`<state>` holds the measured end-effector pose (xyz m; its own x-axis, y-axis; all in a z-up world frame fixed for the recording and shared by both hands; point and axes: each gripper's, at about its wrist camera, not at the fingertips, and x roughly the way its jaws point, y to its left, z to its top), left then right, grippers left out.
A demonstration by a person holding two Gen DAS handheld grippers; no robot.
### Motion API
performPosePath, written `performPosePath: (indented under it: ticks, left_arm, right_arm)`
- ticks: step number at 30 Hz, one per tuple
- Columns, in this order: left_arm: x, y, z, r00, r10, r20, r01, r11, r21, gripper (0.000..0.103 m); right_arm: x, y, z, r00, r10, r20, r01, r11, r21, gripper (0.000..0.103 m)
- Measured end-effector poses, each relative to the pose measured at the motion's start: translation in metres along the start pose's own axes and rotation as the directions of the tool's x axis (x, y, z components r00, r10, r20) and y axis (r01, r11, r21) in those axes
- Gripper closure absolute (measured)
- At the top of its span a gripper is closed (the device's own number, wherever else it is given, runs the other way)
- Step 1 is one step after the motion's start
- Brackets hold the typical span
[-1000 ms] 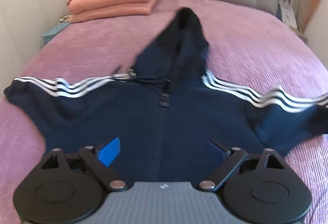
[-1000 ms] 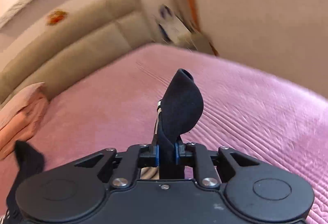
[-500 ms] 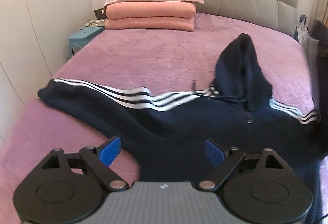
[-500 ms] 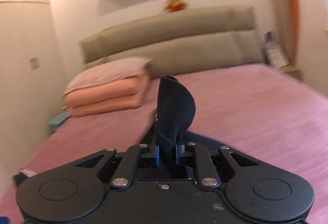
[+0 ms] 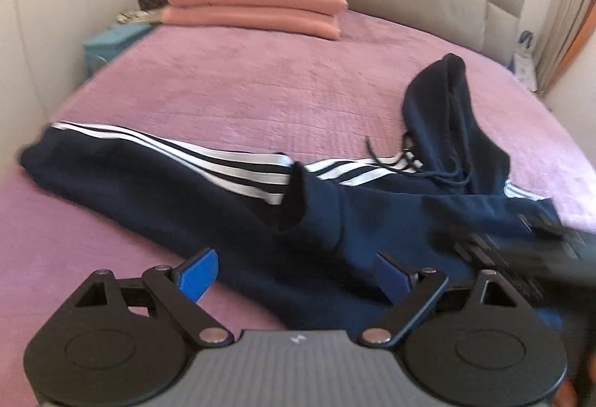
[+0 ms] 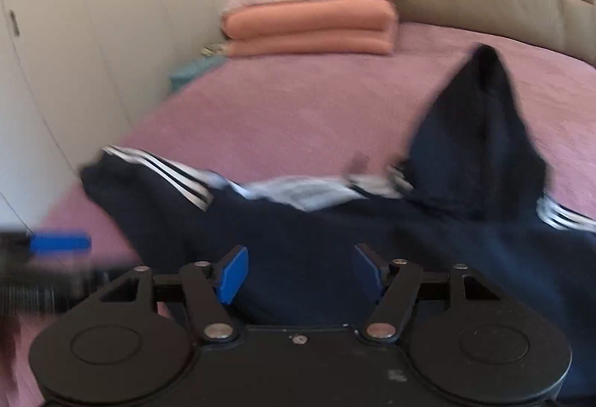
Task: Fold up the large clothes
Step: 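Fold the held sleeve across the hoodie body and open the right tool, then grasp the other striped sleeve with the left tool and fold it across the body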
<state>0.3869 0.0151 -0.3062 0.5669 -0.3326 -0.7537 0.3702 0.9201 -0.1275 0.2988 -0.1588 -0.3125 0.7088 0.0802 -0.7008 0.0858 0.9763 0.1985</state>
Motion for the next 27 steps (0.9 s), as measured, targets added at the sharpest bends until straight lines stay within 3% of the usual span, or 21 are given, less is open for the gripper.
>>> performPosePath:
  ticks: [3,6,9,10,11,12,15,19,21,23,24,26,27]
  left_arm:
    - [0.031,0.001,0.012,0.999,-0.045,-0.004,0.045,0.998,-0.050,0.011]
    - [0.061,0.010,0.022,0.997,-0.080,-0.022,0.075,0.986,-0.148,0.018]
    - [0.087,0.018,0.031,0.990,-0.141,-0.029,0.132,0.969,-0.207,0.037]
    - [0.096,0.018,0.033,0.989,-0.140,-0.056,0.124,0.968,-0.218,0.064]
    - [0.105,0.018,0.035,0.987,-0.139,-0.086,0.118,0.969,-0.217,0.099]
    - [0.108,0.019,0.037,0.986,-0.139,-0.096,0.116,0.970,-0.214,0.100]
    - [0.078,0.020,0.047,0.986,-0.162,0.026,0.164,0.966,-0.202,0.100]
    - [0.077,0.033,0.047,0.991,-0.132,-0.009,0.128,0.970,-0.206,0.098]
    - [0.093,0.043,0.035,0.990,-0.119,-0.071,0.102,0.972,-0.213,0.089]
    - [0.099,0.054,0.024,0.986,-0.135,-0.098,0.108,0.965,-0.237,0.071]
    - [0.097,0.060,0.019,0.984,-0.151,-0.091,0.124,0.959,-0.257,0.068]
    - [0.086,0.078,0.013,0.987,-0.154,-0.056,0.131,0.947,-0.293,0.044]
    - [0.077,0.090,0.012,0.993,-0.115,-0.037,0.098,0.948,-0.302,0.038]
  right_arm:
    - [-0.010,-0.040,-0.017,0.989,-0.139,-0.048,0.140,0.990,0.016,0.027]
    - [-0.025,-0.079,-0.035,0.975,-0.200,-0.100,0.209,0.974,0.092,0.027]
    - [-0.027,-0.100,-0.040,0.966,-0.220,-0.134,0.238,0.961,0.142,0.027]
    - [-0.028,-0.103,-0.042,0.965,-0.225,-0.138,0.245,0.958,0.150,0.027]
    - [-0.027,-0.103,-0.041,0.966,-0.221,-0.138,0.241,0.958,0.155,0.027]
    - [-0.023,-0.103,-0.039,0.967,-0.214,-0.134,0.234,0.960,0.155,0.027]
    - [-0.015,-0.094,-0.026,0.973,-0.210,-0.096,0.222,0.966,0.134,0.027]
    - [0.006,-0.076,-0.014,0.979,-0.189,-0.072,0.194,0.978,0.070,0.027]
    - [0.018,-0.067,-0.015,0.980,-0.173,-0.095,0.179,0.982,0.058,0.027]
    - [0.034,-0.057,-0.019,0.977,-0.162,-0.140,0.169,0.985,0.036,0.030]
    - [0.041,-0.053,-0.021,0.973,-0.159,-0.164,0.165,0.986,0.021,0.033]
    - [0.061,-0.046,-0.029,0.959,-0.132,-0.251,0.133,0.991,-0.013,0.041]
    - [0.064,-0.042,-0.031,0.958,-0.144,-0.247,0.140,0.990,-0.035,0.041]
